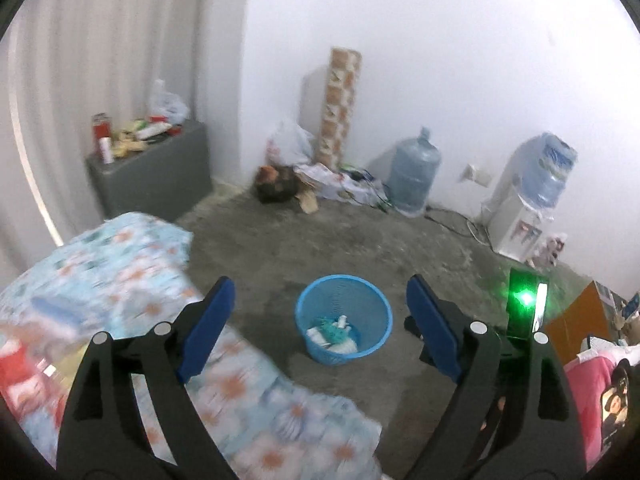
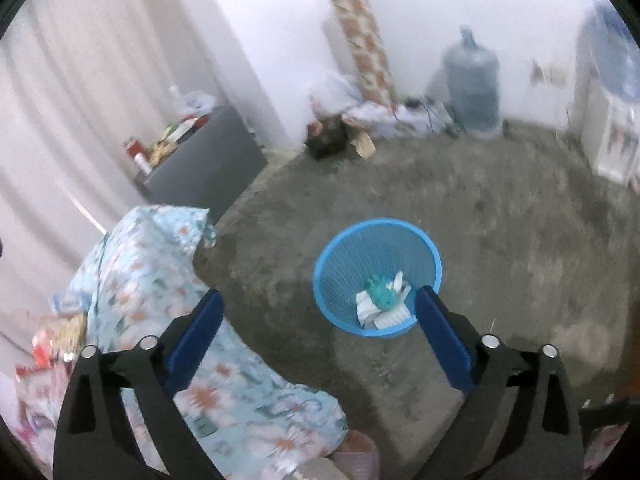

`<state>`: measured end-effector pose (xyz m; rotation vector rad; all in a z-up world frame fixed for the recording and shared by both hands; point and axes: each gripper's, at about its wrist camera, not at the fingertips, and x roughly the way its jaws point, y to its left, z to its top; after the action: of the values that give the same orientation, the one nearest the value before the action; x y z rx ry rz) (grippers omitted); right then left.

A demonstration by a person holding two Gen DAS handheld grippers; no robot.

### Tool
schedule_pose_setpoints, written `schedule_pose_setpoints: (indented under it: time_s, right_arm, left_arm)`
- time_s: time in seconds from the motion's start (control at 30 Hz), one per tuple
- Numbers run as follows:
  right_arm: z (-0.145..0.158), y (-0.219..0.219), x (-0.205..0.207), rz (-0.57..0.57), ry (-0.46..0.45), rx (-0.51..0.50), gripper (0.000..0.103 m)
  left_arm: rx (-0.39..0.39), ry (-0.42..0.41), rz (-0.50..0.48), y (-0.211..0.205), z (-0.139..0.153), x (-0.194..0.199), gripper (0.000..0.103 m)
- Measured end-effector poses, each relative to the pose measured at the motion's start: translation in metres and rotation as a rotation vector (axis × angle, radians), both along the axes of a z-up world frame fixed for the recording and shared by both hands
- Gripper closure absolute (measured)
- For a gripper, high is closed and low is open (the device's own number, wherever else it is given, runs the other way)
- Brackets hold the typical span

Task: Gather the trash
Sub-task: 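Open both grippers over the wastebasket and pull back toward the bed, then grasp the yellow snack packet with the left gripper while the right gripper grasps a clear plastic bag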

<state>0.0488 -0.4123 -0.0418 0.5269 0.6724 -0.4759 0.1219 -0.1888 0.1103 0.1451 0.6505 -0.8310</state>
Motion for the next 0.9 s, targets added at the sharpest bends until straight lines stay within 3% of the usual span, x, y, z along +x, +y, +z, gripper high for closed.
schedule_pose_setpoints:
  time_s: [0.17, 0.37, 0.5, 0.73, 0.9]
  right_arm:
    - [0.024, 0.059, 0.005, 0.032, 0.078, -0.179, 0.007]
    - [0.013, 0.107, 0.013, 0.177, 0.129, -0.245, 0.007]
    - [0.006, 0.131, 0.025, 0.264, 0.189, -0.269, 0.007]
    - [0.021, 0.157, 0.024, 0.372, 0.065, -0.19, 0.007]
    - [0.026, 0.167, 0.032, 0.444, -0.005, -0.009, 0.007]
  left_arm:
    - [-0.041, -0.041, 0.091, 0.083, 0.005, -0.026, 0.018]
    - [-0.004, -0.133, 0.304, 0.177, 0.005, -0.049, 0.018]
    - [-0.006, -0.143, 0.473, 0.235, 0.001, -0.06, 0.016]
    - [-0.021, -0.074, 0.594, 0.292, -0.026, -0.06, 0.015]
    - [-0.027, -0.041, 0.61, 0.299, -0.042, -0.05, 0.015]
